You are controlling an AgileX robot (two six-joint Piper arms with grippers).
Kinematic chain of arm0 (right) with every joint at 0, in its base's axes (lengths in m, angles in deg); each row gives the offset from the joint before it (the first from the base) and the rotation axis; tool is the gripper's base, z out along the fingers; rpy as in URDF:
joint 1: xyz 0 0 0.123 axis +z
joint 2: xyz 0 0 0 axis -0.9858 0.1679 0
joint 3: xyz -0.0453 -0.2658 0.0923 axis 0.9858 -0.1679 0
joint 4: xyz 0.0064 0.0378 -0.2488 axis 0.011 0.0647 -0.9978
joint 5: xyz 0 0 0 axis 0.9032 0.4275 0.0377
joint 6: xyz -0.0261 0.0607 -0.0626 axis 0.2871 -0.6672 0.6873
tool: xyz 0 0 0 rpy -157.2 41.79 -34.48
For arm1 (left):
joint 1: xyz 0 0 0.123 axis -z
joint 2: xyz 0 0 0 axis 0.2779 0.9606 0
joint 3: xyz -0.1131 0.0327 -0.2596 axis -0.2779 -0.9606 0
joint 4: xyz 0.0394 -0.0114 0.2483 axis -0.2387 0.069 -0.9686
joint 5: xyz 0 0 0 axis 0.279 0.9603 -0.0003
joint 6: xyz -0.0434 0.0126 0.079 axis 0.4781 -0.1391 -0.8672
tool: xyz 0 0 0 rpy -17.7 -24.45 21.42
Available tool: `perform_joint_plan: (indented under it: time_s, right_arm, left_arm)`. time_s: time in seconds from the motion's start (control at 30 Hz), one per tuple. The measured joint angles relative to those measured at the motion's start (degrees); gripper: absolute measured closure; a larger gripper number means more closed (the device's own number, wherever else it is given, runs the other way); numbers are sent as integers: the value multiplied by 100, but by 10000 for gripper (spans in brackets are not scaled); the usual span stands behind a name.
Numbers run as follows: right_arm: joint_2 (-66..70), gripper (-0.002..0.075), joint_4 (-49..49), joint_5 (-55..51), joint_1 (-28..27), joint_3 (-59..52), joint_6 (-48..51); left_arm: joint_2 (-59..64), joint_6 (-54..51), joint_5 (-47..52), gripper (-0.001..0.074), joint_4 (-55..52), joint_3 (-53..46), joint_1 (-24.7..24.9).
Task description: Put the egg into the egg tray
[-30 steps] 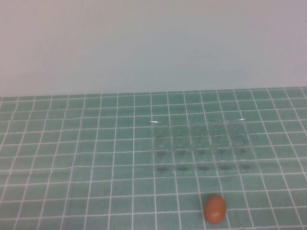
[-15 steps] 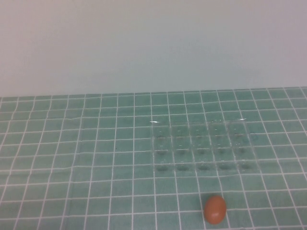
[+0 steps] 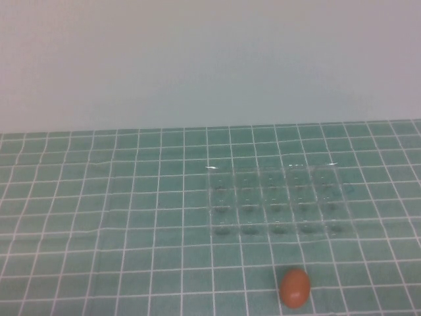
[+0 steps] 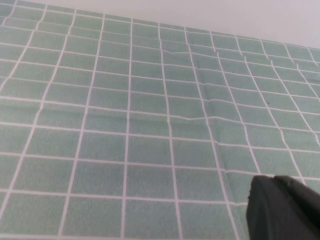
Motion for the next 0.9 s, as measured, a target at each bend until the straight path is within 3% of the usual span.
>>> perform_joint_plan:
  time_s: [0.43, 0.6, 0.7, 0.9]
  right_arm:
    - [0, 727, -11, 0, 0, 0, 0]
    - [0, 727, -492, 73, 0, 0, 0]
    - [0, 727, -721, 495, 0, -11, 0]
    - [0, 727, -802, 2414, 0, -11, 0]
  left_arm:
    - [0, 0, 0, 736, 0, 0, 0]
    - [0, 0, 0, 736, 0, 0, 0]
    - [0, 0, 0, 736, 0, 0, 0]
    - [0, 0, 0, 736, 0, 0, 0]
